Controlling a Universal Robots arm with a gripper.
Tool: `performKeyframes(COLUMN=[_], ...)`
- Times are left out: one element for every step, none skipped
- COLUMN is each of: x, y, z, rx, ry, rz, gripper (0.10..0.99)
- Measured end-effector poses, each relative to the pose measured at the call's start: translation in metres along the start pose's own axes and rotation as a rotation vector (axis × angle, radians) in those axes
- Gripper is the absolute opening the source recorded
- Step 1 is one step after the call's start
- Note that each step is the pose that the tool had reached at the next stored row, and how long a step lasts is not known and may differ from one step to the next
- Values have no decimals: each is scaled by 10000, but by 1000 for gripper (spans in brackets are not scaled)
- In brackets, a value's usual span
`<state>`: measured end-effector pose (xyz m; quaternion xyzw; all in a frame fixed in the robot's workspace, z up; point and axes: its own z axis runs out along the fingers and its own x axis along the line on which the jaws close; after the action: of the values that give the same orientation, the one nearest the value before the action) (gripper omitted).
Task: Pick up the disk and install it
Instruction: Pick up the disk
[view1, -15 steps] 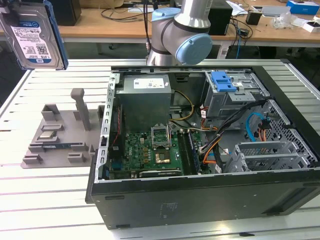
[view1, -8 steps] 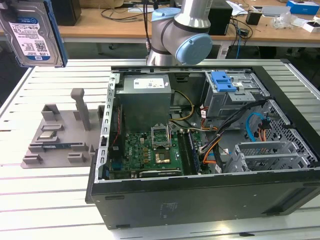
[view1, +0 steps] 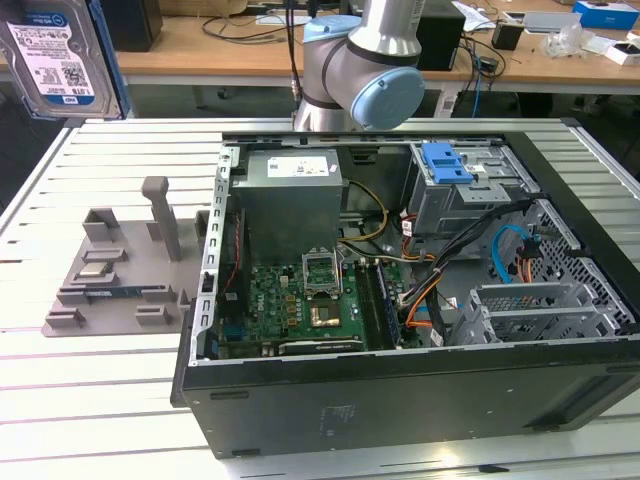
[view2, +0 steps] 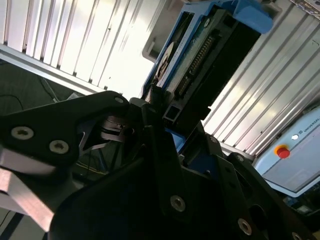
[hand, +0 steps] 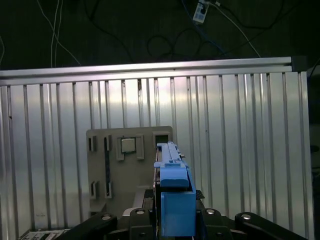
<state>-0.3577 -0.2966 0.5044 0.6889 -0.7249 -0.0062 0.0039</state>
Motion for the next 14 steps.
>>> performKeyframes(x=[0,0,0,0,0,0,0,0,0,0,0,-1,-3,-6], y=[0,1,2,2,2,2,2,2,2,2,-3,-23,-60,-103], z=[-20,-55,-109,-131,-131,-131,-131,-131,-131,-132,-132,-132,-133,-133], rx=[1,1,1,1,1,1,2,2,2,1,1,1,1,2], ry=[0,0,-1,0,-1,-1,-2,-2,-2,-2,-2,-2,-2,-2], rz=[0,0,0,0,0,0,0,0,0,0,-1,-2,0,0], gripper=[373,373,373,373,373,373,373,373,373,373,373,373,373,373])
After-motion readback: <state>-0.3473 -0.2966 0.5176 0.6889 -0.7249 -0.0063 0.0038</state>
